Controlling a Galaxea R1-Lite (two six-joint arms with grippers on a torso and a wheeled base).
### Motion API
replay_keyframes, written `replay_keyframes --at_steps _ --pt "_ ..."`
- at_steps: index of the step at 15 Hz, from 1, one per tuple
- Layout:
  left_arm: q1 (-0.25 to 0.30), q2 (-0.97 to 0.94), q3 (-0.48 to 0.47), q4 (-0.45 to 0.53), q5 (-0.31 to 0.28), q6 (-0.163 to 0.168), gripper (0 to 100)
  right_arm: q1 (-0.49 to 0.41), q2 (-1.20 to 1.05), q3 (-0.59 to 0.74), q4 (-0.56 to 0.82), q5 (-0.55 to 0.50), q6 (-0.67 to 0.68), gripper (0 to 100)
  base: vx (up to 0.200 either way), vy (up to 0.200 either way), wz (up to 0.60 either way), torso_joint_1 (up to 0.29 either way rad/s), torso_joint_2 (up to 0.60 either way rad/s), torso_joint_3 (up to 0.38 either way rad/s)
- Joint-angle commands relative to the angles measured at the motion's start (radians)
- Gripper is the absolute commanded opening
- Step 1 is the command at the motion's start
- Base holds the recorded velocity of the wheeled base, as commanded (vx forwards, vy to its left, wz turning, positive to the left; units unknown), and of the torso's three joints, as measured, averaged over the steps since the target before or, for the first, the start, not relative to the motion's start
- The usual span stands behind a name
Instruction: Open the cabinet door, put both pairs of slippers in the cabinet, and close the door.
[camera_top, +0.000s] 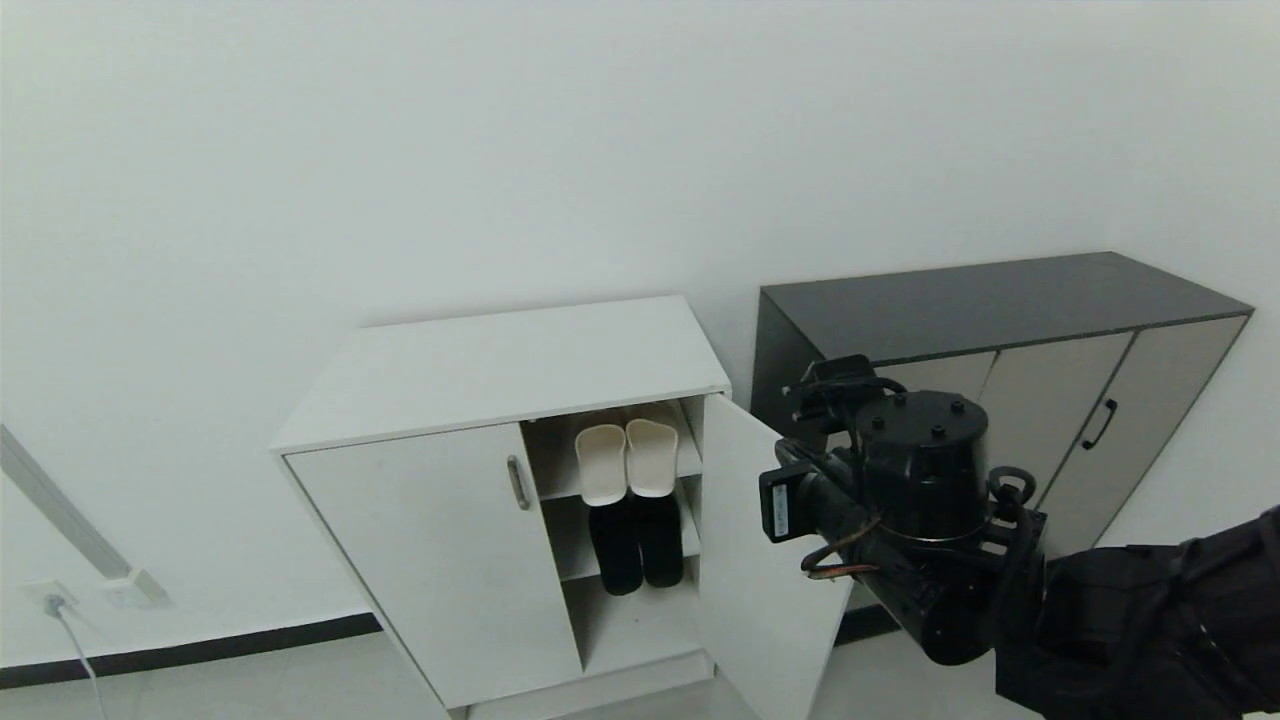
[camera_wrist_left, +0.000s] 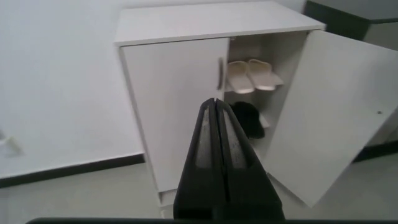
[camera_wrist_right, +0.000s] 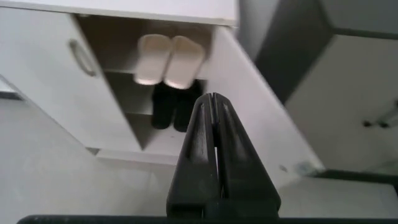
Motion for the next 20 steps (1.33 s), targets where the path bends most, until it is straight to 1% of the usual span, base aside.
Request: replay_keyframes --at_steps 1,2,6,7,9,11,13,15,17,18,20 --pt "0.0 0.001 0.0 0.0 0.002 -0.002 0 -0.006 0.003 -0.001 -0.001 0.0 -0.002 0 0.0 0.0 0.0 0.0 0.0 0.0" --pt "0.0 0.001 0.0 0.0 0.001 -0.002 0 -0.012 0.005 -0.001 -0.001 0.0 -0.002 0 0.0 0.0 0.0 0.0 0.0 0.0" --pt "0.0 0.001 0.0 0.0 0.001 -0.002 0 -0.026 0.005 -0.001 -0.009 0.003 -0.006 0 -0.2 0.0 0.0 0.005 0.0 -0.002" --pt "0.0 0.001 0.0 0.0 0.001 -0.002 0 -0.042 0.011 -0.008 -0.024 0.003 -0.008 0 -0.2 0.0 0.0 -0.002 0.0 0.002" --pt "0.0 0.001 0.0 0.0 0.001 -0.002 0 -0.075 0.025 -0.021 -0.035 0.017 -0.014 0 0.0 0.0 0.0 0.0 0.0 0.0" --pt "0.0 0.001 0.0 0.0 0.001 0.0 0 -0.134 0.034 -0.073 -0.032 0.061 -0.009 0 0.0 0.0 0.0 0.0 0.0 0.0" --pt "0.0 0.001 0.0 0.0 0.004 0.001 0 -0.187 0.062 -0.121 -0.007 0.067 -0.002 0 0.0 0.0 0.0 0.0 0.0 0.0" --pt "0.0 0.001 0.0 0.0 0.002 0.001 0 -0.253 0.114 -0.207 0.086 0.081 0.052 0 0.0 0.0 0.0 0.0 0.0 0.0" --pt "0.0 0.001 0.0 0.0 0.002 0.001 0 -0.299 0.135 -0.261 0.192 0.161 0.109 0 0.0 0.0 0.0 0.0 0.0 0.0" --pt "0.0 0.001 0.0 0.0 0.002 0.001 0 -0.319 0.152 -0.282 0.223 0.176 0.127 0 0.0 0.0 0.0 0.0 0.0 0.0" --pt "0.0 0.001 0.0 0.0 0.004 0.001 0 -0.363 0.198 -0.311 0.234 0.198 0.135 0 0.0 0.0 0.0 0.0 0.0 0.0"
